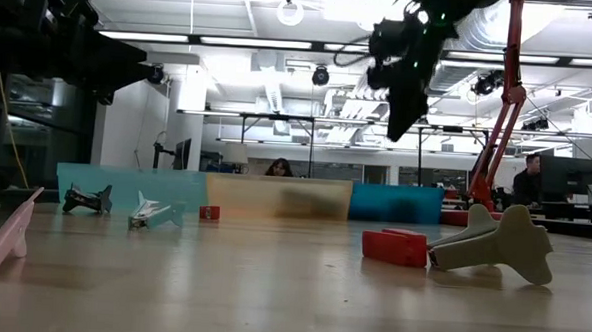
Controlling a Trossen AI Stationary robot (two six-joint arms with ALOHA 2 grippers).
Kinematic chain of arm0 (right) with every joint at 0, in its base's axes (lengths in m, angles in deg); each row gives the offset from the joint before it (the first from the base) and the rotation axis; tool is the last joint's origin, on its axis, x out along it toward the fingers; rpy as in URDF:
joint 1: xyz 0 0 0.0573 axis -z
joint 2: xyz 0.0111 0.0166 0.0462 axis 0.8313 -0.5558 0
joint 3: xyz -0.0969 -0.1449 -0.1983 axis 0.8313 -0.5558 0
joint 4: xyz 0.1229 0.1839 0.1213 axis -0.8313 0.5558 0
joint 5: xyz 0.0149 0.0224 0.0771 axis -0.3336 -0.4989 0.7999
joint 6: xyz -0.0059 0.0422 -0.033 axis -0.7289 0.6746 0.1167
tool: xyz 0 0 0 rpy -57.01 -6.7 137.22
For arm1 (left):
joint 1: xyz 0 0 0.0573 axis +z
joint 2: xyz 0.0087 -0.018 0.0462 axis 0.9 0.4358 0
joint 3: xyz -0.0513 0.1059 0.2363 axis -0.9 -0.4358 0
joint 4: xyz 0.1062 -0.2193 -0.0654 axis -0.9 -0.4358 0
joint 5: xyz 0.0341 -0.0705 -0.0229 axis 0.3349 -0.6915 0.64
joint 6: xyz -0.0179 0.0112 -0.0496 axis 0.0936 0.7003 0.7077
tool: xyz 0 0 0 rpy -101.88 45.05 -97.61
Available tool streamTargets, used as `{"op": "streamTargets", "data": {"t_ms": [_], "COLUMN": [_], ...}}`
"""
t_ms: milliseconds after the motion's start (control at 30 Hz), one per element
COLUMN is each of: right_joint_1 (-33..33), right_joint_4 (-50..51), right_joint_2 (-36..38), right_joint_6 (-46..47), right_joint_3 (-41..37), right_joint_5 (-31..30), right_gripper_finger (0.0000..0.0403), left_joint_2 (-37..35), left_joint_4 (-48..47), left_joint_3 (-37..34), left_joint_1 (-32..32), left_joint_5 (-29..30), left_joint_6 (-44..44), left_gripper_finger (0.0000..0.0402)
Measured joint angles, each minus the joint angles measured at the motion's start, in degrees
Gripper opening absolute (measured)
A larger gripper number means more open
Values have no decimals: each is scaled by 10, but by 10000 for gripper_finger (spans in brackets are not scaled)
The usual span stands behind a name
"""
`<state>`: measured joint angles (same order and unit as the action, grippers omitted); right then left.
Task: Pick and place Stapler, Stapler remover, tape
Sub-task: Put the gray staple remover into the green bin
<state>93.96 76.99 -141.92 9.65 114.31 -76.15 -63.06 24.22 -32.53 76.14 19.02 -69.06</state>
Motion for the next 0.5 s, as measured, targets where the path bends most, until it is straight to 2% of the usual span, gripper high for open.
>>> {"op": "streamTargets", "data": {"t_ms": [300,500], "right_joint_1": [-142,-253], "right_joint_4": [42,51], "right_joint_2": [58,67], "right_joint_6": [52,98], "right_joint_3": [-34,-64], "right_joint_5": [-6,27], "right_gripper_finger": [165,165], "left_joint_2": [0,0], "left_joint_4": [-20,-27], "left_joint_3": [0,0], "left_joint_1": [0,0], "left_joint_5": [0,-10], "left_joint_6": [0,8], "left_gripper_finger": [177,177]}}
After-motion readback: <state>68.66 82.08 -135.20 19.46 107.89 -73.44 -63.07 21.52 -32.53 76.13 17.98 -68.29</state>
